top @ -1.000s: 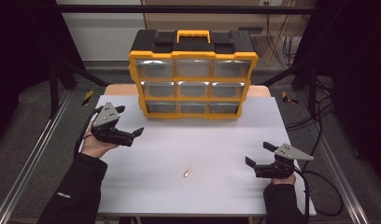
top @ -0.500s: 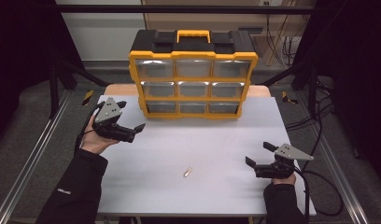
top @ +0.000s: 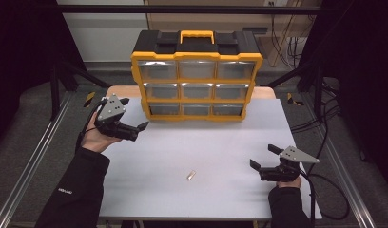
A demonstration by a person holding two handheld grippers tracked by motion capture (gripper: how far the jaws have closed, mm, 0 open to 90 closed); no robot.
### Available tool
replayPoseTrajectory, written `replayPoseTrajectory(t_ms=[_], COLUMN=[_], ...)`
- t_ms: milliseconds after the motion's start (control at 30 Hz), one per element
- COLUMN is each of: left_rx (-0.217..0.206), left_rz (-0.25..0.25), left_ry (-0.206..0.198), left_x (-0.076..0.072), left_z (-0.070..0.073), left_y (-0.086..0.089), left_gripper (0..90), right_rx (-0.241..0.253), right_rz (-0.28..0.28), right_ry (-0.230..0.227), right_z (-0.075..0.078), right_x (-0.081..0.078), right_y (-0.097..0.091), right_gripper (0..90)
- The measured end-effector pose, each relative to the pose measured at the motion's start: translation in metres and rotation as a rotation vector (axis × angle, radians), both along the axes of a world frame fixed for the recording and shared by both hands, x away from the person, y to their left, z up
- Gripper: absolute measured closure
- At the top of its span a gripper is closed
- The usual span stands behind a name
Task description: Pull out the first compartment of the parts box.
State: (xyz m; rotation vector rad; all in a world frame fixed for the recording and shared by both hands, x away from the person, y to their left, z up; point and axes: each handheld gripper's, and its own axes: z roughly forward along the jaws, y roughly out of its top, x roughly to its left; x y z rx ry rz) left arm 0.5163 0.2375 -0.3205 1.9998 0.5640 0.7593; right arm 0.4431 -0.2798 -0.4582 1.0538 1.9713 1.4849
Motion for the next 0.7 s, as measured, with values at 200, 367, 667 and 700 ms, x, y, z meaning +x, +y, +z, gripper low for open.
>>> replayPoseTrajectory(t_ms=[200, 367, 667, 700], left_rx=[0.016, 0.030, 0.061, 0.063], left_rz=[-0.005, -0.004, -0.005, -0.005], left_ry=[-0.009, -0.015, -0.031, -0.034], left_x=[0.002, 0.004, 0.007, 0.007], left_z=[0.003, 0.006, 0.014, 0.015], left_y=[-0.003, -0.006, -0.012, -0.013], left_gripper=[0.1, 0.1, 0.1, 0.1], right_rx=[-0.001, -0.001, -0.003, -0.003], right_rz=[0.000, 0.003, 0.003, 0.003], right_ry=[0.002, 0.002, 0.000, -0.001], right_z=[0.000, 0.000, 0.000, 0.000], right_x=[0.000, 0.000, 0.000, 0.000], right_y=[0.000, 0.000, 0.000, 0.000], right_gripper=[2.1, 2.1, 2.1, 2.1])
